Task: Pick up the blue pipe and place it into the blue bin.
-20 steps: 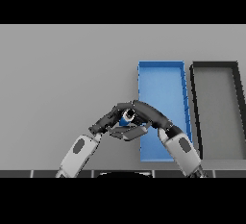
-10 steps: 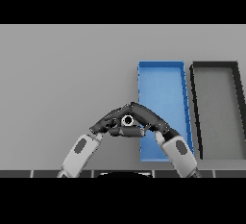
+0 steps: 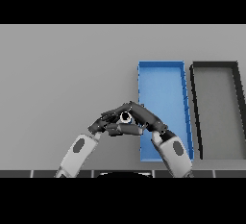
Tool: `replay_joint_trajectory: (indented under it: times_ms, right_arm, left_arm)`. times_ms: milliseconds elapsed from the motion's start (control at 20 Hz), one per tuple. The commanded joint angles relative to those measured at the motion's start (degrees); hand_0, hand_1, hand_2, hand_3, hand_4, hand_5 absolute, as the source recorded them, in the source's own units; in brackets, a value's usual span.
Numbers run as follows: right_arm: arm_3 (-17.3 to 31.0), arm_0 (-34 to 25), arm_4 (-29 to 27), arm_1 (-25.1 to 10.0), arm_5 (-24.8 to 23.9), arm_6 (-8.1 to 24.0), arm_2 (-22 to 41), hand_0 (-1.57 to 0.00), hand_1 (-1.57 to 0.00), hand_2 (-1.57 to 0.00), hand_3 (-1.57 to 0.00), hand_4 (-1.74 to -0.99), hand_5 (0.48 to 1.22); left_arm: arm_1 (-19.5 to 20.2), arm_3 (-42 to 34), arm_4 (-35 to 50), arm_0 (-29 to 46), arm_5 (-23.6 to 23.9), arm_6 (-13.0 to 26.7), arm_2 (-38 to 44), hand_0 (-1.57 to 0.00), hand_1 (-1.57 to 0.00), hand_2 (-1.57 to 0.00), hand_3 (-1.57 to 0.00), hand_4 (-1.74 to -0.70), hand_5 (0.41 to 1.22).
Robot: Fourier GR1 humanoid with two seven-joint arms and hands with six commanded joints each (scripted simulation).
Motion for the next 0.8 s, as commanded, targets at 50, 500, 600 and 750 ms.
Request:
replay_joint_trajectory:
  times_ms: [50,500,600,750]
  right_arm:
    - [0.1,-0.1,0.8,0.7,0.4,1.0,-0.6,-1.57,-1.57,-1.57,-1.56,-1.498,1.213]
    - [-0.7,1.7,3.2,2.8,1.9,-3.1,-1.6,-1.57,-1.57,-1.57,-1.57,-1.499,1.22]
    - [-0.3,0.5,2.9,3.5,1.8,-3.6,-3.0,-1.57,-1.57,-1.57,-1.57,-1.498,1.22]
    - [-1.1,-1.3,-0.8,5.0,2.0,-1.2,-5.4,-1.57,-1.57,-1.57,-1.57,-1.496,1.221]
  left_arm:
    - [0.1,0.2,0.3,0.0,-1.9,1.8,0.2,-0.48,-0.45,-0.44,-0.34,-1.19,1.148]
    - [-0.4,1.9,1.2,-0.7,-1.3,10.3,1.6,-0.06,-0.06,-0.06,-0.05,-0.97,0.607]
    - [-0.4,1.3,0.9,-0.2,-1.2,11.2,1.1,-0.04,-0.04,-0.04,-0.03,-0.97,0.557]
    - [-0.6,2.0,0.6,-0.1,-0.6,12.1,1.3,-0.02,-0.02,-0.02,-0.01,-0.97,0.519]
